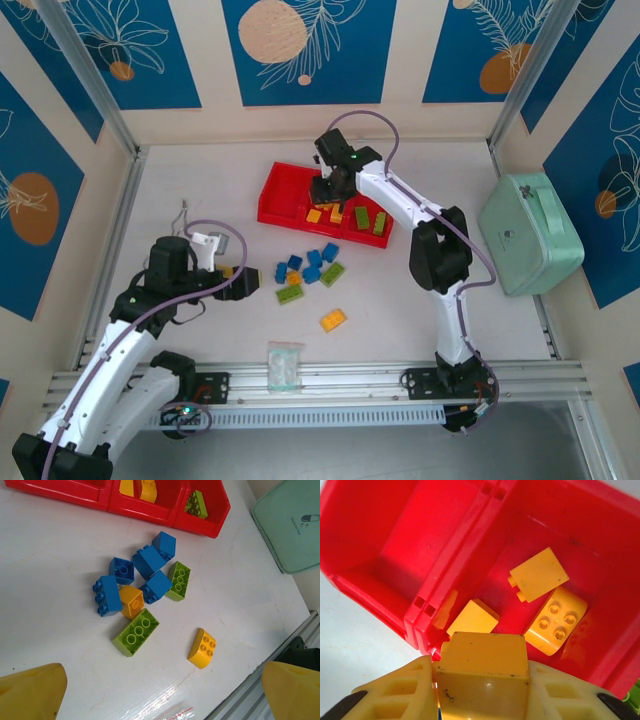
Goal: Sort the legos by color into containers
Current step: Place the lego in the container.
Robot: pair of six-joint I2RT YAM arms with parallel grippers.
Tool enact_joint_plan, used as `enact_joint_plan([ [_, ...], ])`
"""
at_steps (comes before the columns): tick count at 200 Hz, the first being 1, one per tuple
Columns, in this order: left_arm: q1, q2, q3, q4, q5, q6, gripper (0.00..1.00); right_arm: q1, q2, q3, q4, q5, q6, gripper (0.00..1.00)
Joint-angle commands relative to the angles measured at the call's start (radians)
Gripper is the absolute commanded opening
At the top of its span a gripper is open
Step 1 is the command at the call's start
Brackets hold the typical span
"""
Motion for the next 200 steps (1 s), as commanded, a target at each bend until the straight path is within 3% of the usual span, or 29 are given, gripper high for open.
enact_joint_plan([
  [1, -0.011, -0.011, -0.006, -0.009, 0.001, 0.018, 0.99, 0.004, 0.033, 0.050, -0.042, -0.035, -0.023, 0.30],
  [58, -0.011, -0.009, -0.005, -0.010, -0.001, 0.018, 0.99, 0.002, 0.037, 0.037, -0.046, -0.007, -0.010, 0.47],
  [80, -0.011, -0.005, -0.004, -0.010, 0.012, 0.018, 0.99, 0.004, 0.019, 0.041, -0.065, -0.013, -0.001, 0.56],
  [98, -0.011, 0.007, -0.003, -0.012, 0.024, 0.021, 0.99, 0.010, -0.026, 0.012, -0.057, -0.033, 0.022, 0.71],
  [130, -0.011, 0.025, 0.003, -0.015, 0.034, 0.022, 0.99, 0.032, -0.135, -0.040, -0.078, -0.058, 0.035, 0.83],
  [158, -0.011, 0.027, 0.000, -0.013, 0.035, 0.022, 0.99, 0.072, -0.301, -0.186, -0.056, -0.029, 0.019, 0.86],
  [175, -0.012, 0.025, 0.000, -0.013, 0.033, 0.022, 0.99, 0.114, -0.452, -0.371, 0.039, -0.017, -0.022, 0.87],
  [200, -0.012, 0.018, 0.000, -0.012, 0.029, 0.021, 1.00, 0.185, -0.654, -0.606, 0.124, -0.050, -0.199, 0.87],
])
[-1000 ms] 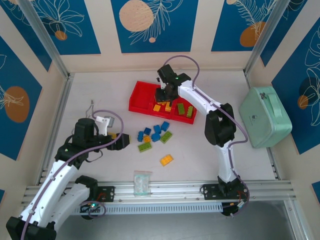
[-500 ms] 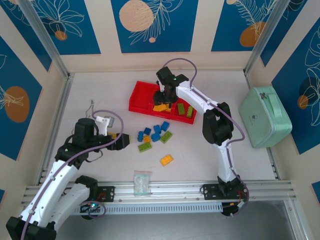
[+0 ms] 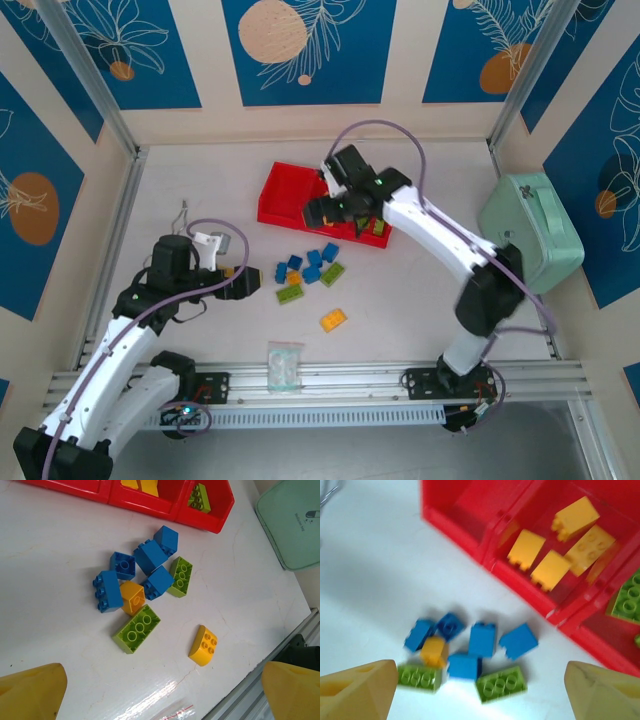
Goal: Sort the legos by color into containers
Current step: Place the lego in the container, then pick up the lego from the bottom-center of the table.
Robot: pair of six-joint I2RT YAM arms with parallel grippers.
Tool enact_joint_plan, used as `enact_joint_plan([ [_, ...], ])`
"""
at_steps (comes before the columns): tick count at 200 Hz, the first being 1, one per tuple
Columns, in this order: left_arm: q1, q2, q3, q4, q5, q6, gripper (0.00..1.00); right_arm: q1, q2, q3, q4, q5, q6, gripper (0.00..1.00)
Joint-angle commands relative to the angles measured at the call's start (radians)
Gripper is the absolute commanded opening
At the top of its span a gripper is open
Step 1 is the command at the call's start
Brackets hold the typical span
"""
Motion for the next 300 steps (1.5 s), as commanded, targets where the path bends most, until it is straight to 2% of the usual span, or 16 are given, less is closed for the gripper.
enact_joint_plan([
  [1, -0.012, -0.012, 0.000, -0.012, 0.021, 0.021, 0.99, 0.066, -0.144, -0.190, 0.086, -0.022, -0.187, 0.88],
  [36, -0.011, -0.033, 0.000, -0.014, 0.000, 0.021, 0.99, 0.258, -0.378, -0.536, 0.156, -0.010, -0.674, 0.92],
  [52, -0.012, -0.041, -0.003, -0.011, 0.003, 0.022, 0.99, 0.291, -0.440, -0.653, 0.188, -0.032, -0.852, 0.95],
  [63, -0.012, -0.046, 0.000, -0.013, 0.006, 0.022, 0.99, 0.293, -0.450, -0.704, 0.223, -0.028, -0.918, 0.99],
  [86, -0.012, -0.080, 0.059, -0.084, -0.058, 0.019, 0.99, 0.301, -0.383, -0.684, 0.205, -0.013, -0.942, 0.94],
  [107, -0.014, -0.192, 0.062, -0.116, -0.129, -0.018, 0.99, 0.323, -0.312, -0.693, 0.223, 0.013, -1.004, 0.91],
  [130, -0.016, -0.301, 0.068, -0.152, -0.173, -0.030, 0.99, 0.316, -0.235, -0.703, 0.277, -0.024, -1.089, 0.82],
  [163, -0.016, -0.335, 0.088, -0.219, -0.197, -0.028, 0.99, 0.305, -0.152, -0.697, 0.345, -0.083, -1.128, 0.79],
  [200, -0.017, -0.323, 0.076, -0.200, -0.176, -0.018, 1.00, 0.293, -0.081, -0.700, 0.375, -0.088, -1.158, 0.74],
  [223, -0.017, -0.321, 0.038, -0.137, -0.114, -0.017, 0.99, 0.283, -0.030, -0.688, 0.346, -0.090, -1.146, 0.66],
  [272, -0.017, -0.315, 0.031, -0.121, -0.076, -0.007, 0.99, 0.272, -0.016, -0.733, 0.380, -0.076, -1.135, 0.60],
  [300, -0.017, -0.316, 0.031, -0.123, -0.088, -0.005, 0.99, 0.278, -0.002, -0.721, 0.366, -0.068, -1.135, 0.46],
])
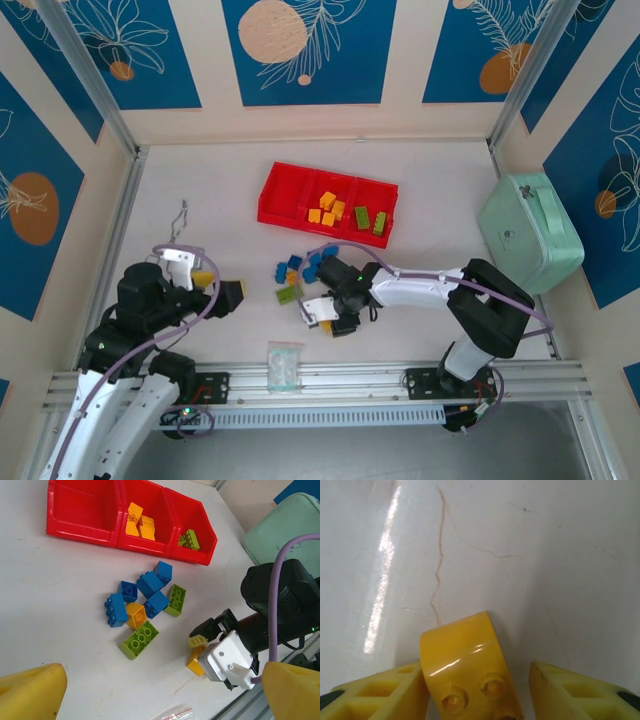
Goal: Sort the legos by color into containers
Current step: Pick up the lego from the bottom-center of the table.
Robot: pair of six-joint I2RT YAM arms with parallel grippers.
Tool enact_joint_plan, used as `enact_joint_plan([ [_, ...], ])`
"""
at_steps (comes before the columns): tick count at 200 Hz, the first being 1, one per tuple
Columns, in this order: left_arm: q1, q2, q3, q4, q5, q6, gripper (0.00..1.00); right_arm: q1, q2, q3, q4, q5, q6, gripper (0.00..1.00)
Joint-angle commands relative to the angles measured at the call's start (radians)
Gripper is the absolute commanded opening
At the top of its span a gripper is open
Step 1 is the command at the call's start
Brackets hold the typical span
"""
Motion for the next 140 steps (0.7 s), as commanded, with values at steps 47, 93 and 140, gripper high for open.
enact_joint_plan([
  [47, -0.010, 0.003, -0.004, 0.026, 0.005, 0.015, 0.99, -0.005, -0.074, -0.027, 0.046, -0.085, 0.042, 0.18],
  [93, -0.010, 0.022, -0.005, 0.027, 0.008, 0.017, 0.99, -0.074, -0.233, 0.025, 0.155, -0.165, 0.317, 0.00],
  [140, -0.010, 0.013, -0.003, 0.025, -0.001, 0.016, 0.99, -0.197, -0.234, 0.168, 0.295, -0.232, 0.749, 0.00],
])
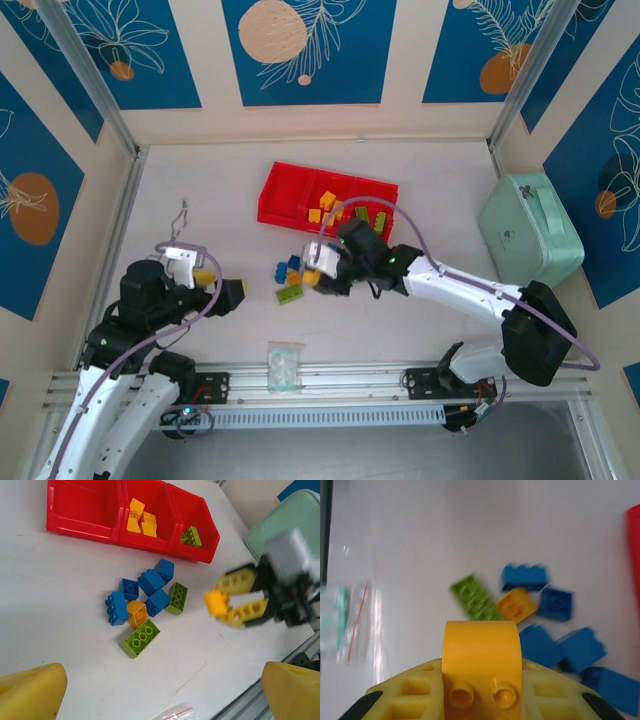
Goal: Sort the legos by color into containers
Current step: Pick up the lego from the bottom-center of the table, then place the lego in the container.
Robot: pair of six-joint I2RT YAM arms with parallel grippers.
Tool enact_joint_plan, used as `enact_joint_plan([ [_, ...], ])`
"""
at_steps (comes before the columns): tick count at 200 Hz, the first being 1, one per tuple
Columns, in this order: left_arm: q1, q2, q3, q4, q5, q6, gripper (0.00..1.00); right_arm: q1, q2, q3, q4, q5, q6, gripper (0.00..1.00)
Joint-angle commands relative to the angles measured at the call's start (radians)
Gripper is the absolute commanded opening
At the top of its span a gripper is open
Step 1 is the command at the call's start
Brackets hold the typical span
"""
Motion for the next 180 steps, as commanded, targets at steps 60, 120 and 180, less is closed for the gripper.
enact_joint_plan([
  [60, -0.011, -0.033, -0.005, 0.019, -0.008, 0.017, 1.00, -0.235, 0.272, 0.385, -0.013, 0.165, 0.835, 0.00],
  [120, -0.010, -0.050, -0.010, 0.033, 0.011, 0.025, 1.00, -0.342, 0.566, 0.628, -0.086, 0.042, 0.992, 0.00],
  [180, -0.010, -0.080, -0.013, 0.045, 0.019, 0.041, 0.99, -0.360, 0.676, 0.723, -0.110, -0.009, 0.979, 0.33],
])
